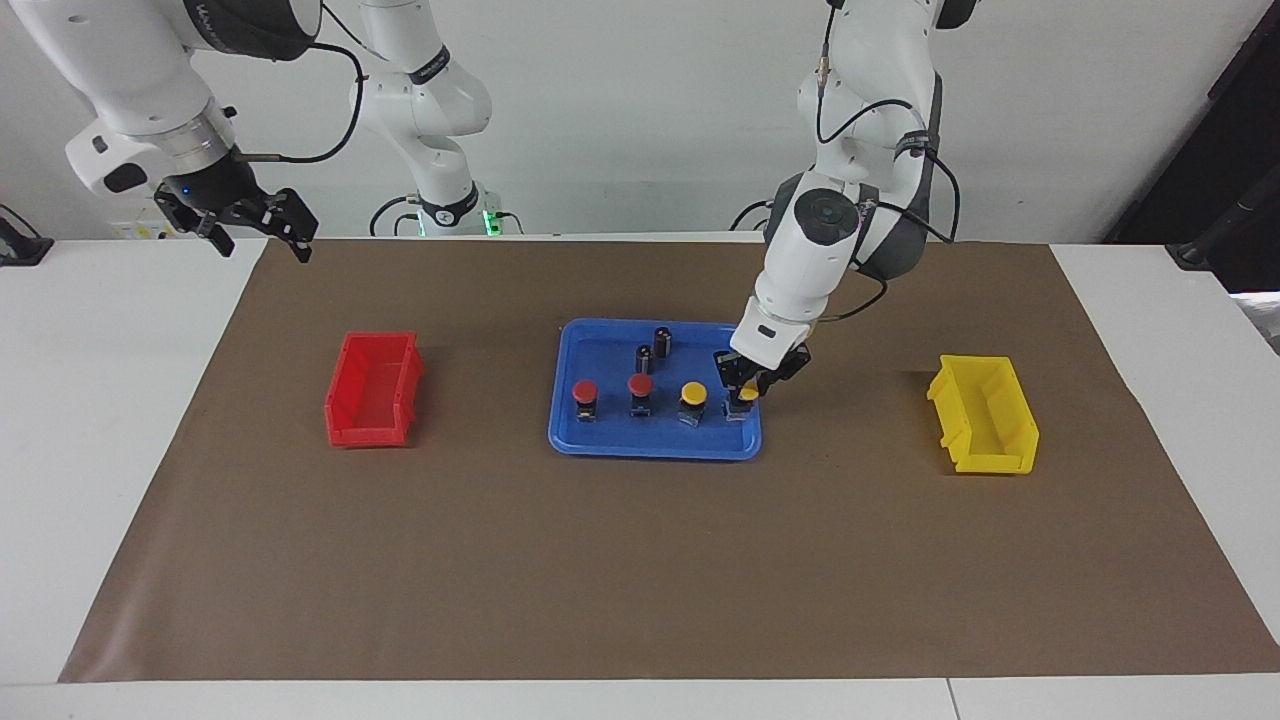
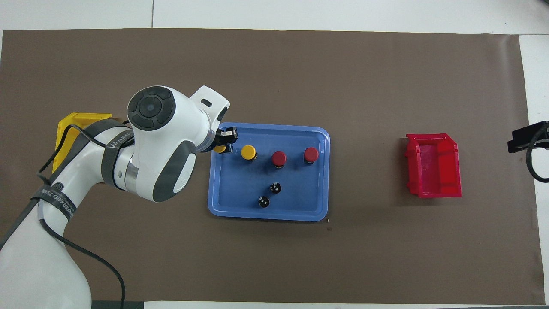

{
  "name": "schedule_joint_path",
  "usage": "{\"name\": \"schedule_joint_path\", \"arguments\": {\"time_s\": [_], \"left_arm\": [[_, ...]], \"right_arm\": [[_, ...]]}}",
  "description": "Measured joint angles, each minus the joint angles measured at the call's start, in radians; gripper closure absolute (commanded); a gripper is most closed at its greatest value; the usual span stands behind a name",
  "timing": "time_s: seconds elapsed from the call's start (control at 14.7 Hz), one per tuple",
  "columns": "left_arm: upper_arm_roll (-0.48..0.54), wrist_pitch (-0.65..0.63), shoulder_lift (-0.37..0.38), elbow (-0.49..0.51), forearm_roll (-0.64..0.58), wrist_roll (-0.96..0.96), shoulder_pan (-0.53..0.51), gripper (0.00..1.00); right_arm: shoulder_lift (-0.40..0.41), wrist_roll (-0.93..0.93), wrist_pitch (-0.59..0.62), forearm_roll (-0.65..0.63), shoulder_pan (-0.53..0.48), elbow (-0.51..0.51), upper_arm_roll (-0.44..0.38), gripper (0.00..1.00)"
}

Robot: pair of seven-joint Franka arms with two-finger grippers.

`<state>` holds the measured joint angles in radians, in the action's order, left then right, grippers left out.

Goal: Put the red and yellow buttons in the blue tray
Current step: 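Carry the yellow button with the left gripper over the blue tray, then lower the yellow button into the tray and open the left gripper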

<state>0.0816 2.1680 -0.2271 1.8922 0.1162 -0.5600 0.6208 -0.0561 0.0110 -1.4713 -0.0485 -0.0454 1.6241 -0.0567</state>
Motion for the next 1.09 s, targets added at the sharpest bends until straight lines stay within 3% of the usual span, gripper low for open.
{"name": "schedule_joint_path", "arguments": {"time_s": [0.14,0.2,0.27,0.34,0.41,0.48,0.61,0.82,1.09], "left_arm": [[0.000,0.003,-0.014,0.003,0.000,-0.003,0.005,0.94],[0.000,0.005,-0.018,0.010,0.000,-0.003,0.005,0.82],[0.000,0.009,-0.021,0.017,0.000,-0.002,0.005,0.60],[0.000,0.011,-0.021,0.022,0.000,-0.002,0.005,0.31],[0.000,0.012,-0.021,0.023,0.000,-0.002,0.005,0.12],[0.001,0.012,-0.020,0.023,0.000,-0.002,0.005,0.04],[0.002,-0.006,-0.016,0.017,0.000,-0.002,0.005,0.00],[0.012,-0.156,0.018,-0.037,-0.014,0.001,0.004,0.00],[0.036,-0.367,0.149,-0.086,-0.048,0.117,-0.073,0.00]], "right_arm": [[0.000,0.000,0.000,0.000,0.000,0.000,0.000,0.00],[0.000,0.000,0.000,0.000,0.000,0.000,0.000,0.00],[0.000,0.000,0.000,0.000,0.000,0.000,0.000,0.00],[0.000,0.000,0.000,0.000,0.000,0.000,0.000,0.00],[0.000,0.000,0.000,0.000,0.000,0.000,0.000,0.00],[0.000,0.000,0.000,0.000,0.000,0.000,0.000,0.00],[0.000,0.000,0.000,0.000,0.000,0.000,0.000,0.00],[0.000,0.000,0.000,0.000,0.000,0.000,0.000,0.00],[0.000,0.000,0.000,0.000,0.000,0.000,0.000,0.00]]}}
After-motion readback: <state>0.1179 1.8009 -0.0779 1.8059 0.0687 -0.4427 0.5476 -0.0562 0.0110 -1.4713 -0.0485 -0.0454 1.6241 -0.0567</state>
